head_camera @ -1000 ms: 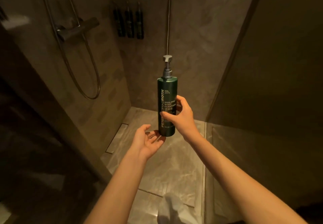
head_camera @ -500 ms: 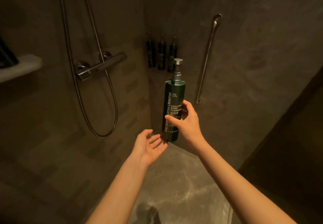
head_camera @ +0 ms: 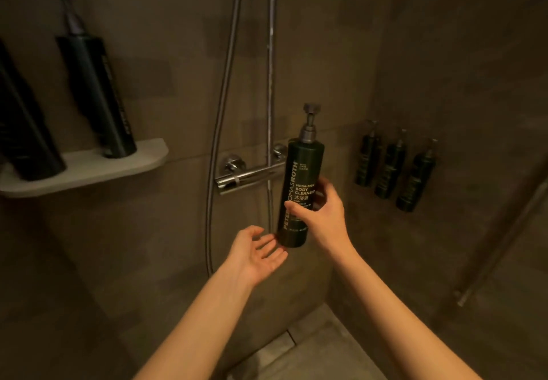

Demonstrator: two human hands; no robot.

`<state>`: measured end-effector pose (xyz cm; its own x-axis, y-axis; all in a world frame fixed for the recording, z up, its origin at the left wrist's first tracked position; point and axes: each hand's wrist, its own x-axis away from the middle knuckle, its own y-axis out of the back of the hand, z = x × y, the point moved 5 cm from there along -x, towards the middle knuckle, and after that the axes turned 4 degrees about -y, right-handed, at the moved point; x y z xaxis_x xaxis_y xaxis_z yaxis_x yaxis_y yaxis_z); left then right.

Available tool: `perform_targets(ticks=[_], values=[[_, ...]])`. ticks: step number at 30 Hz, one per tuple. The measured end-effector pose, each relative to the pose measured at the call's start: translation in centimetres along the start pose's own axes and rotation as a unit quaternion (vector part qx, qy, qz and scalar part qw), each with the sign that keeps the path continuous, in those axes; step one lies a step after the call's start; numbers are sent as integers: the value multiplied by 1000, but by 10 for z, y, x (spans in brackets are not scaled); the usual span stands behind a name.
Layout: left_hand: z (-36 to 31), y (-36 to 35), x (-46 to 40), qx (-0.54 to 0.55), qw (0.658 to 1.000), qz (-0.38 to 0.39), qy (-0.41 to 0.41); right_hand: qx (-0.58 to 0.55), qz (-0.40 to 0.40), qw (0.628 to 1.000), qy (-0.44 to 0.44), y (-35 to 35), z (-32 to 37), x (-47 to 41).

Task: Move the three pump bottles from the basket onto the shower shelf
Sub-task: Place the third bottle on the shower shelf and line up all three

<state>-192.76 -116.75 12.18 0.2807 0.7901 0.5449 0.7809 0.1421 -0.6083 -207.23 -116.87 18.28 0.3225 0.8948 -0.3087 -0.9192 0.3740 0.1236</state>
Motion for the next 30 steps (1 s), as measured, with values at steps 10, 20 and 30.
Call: perform_targets(ticks=[10, 20, 30], values=[[-52, 18, -12, 127, 975, -117, -143, -111, 227, 967, 16, -92, -14, -79], [-91, -18, 18, 180, 915, -216, -288, -158, 410, 896, 70, -147, 44, -130], [-196, -39, 77, 56, 872, -251, -417, -225, 421, 870, 125, -206, 150, -166]])
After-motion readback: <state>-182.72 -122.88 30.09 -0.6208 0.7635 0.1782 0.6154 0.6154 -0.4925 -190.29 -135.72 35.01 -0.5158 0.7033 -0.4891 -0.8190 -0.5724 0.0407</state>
